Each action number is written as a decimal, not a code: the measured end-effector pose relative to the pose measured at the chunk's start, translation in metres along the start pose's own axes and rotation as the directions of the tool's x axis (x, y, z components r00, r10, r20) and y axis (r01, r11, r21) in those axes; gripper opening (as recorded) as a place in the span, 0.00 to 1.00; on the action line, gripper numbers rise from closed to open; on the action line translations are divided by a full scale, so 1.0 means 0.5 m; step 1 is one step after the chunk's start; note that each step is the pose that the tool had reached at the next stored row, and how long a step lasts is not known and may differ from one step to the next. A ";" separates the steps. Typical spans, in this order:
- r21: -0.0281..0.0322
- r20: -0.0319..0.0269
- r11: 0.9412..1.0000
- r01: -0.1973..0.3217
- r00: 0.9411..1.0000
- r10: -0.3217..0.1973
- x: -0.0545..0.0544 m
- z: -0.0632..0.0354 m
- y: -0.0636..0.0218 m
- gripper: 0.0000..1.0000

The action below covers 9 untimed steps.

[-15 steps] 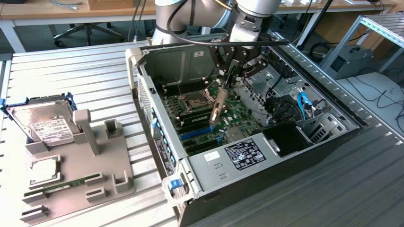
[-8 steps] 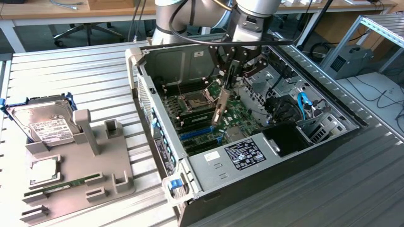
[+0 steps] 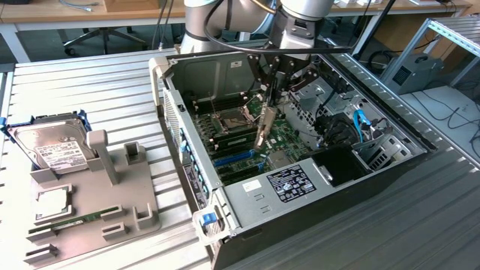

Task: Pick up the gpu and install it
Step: 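Insert the gpu into the slot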

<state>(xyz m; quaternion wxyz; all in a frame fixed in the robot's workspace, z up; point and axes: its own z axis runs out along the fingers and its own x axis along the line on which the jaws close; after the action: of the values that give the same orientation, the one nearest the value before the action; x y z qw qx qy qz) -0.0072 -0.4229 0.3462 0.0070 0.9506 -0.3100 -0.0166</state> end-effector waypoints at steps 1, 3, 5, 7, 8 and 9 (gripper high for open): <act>0.000 0.000 1.000 0.010 1.000 -0.010 0.000 0.000 0.000 0.26; -0.001 -0.001 1.000 0.029 1.000 -0.029 0.000 0.000 0.000 0.26; -0.001 -0.001 0.999 0.045 0.999 -0.045 0.000 0.000 0.000 0.26; -0.002 -0.001 0.998 0.063 0.998 -0.063 0.000 0.000 0.000 0.26; -0.002 -0.002 0.997 0.071 0.997 -0.072 0.000 0.000 0.000 0.26; -0.002 -0.002 0.997 0.081 0.997 -0.081 0.000 0.000 0.000 0.26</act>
<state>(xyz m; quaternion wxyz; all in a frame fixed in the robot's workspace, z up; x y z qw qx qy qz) -0.0072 -0.4229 0.3459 0.0077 0.9623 -0.2712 -0.0163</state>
